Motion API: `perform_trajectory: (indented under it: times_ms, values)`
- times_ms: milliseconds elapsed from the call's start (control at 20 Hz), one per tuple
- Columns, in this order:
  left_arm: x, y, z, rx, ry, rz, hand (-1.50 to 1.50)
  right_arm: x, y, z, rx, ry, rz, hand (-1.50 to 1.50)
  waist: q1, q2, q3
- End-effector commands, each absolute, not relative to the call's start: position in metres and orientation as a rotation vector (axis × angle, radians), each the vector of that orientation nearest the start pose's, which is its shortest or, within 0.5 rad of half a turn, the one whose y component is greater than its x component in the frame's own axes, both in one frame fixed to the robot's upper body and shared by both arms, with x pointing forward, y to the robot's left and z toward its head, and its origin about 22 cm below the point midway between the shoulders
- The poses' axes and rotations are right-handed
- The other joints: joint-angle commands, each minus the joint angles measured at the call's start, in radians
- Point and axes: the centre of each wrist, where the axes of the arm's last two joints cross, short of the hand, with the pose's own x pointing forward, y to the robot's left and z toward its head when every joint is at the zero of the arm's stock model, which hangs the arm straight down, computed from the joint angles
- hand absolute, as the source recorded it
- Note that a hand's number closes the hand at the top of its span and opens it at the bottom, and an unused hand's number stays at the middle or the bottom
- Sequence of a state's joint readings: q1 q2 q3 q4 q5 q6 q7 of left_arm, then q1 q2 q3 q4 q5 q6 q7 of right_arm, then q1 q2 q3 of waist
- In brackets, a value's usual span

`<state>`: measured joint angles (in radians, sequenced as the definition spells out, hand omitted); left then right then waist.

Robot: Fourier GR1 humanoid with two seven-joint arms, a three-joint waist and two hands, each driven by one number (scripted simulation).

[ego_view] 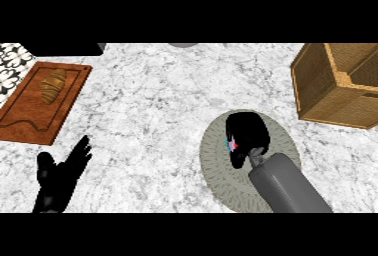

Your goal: Pick the cupcake from the placemat and place it in the basket

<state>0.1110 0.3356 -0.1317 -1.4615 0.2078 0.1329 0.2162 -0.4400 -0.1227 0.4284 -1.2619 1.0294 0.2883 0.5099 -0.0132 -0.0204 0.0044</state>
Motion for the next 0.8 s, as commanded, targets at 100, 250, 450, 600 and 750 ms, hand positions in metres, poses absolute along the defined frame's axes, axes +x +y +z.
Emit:
perform_trajectory:
  times_ms: [100,250,450,600,750]
  values:
    - [0.177,0.291,-0.048,0.151,-1.005,-0.020,0.00,0.281,-0.089,0.031,-0.971,-1.049,1.144,1.50,0.012,0.015,-0.004]
    - [0.184,0.289,-0.058,0.165,-1.018,-0.023,0.00,0.289,-0.100,0.079,-0.864,-1.251,0.870,1.50,-0.004,0.015,-0.004]
    - [0.195,0.302,-0.045,0.177,-1.012,-0.009,0.00,0.284,-0.119,0.126,-0.724,-1.555,0.434,1.50,-0.011,0.015,-0.001]
    - [0.182,0.300,-0.056,0.179,-1.013,-0.001,0.00,0.271,-0.135,0.167,-0.807,-1.643,0.343,1.50,-0.014,0.011,-0.005]
    - [0.195,0.289,-0.052,0.151,-1.013,-0.020,0.00,0.256,-0.134,0.189,-0.812,-1.648,0.227,1.50,-0.006,0.015,-0.005]
